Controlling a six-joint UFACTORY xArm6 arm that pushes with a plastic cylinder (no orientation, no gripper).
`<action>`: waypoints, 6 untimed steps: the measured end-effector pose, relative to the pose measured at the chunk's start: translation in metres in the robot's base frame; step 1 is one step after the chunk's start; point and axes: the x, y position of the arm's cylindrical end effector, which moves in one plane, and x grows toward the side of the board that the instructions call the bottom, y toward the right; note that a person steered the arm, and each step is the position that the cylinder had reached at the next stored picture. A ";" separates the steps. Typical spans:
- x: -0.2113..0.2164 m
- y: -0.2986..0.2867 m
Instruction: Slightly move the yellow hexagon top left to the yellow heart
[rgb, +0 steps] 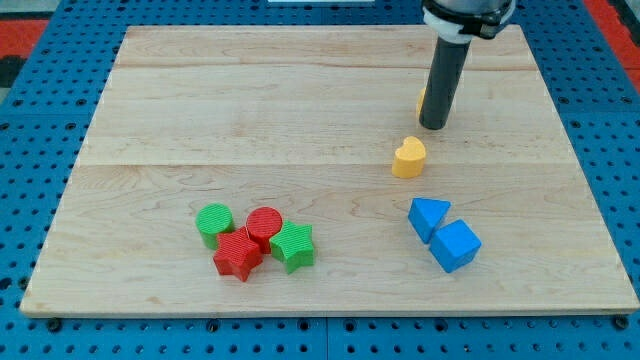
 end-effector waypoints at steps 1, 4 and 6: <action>-0.003 0.016; -0.025 0.015; -0.047 -0.046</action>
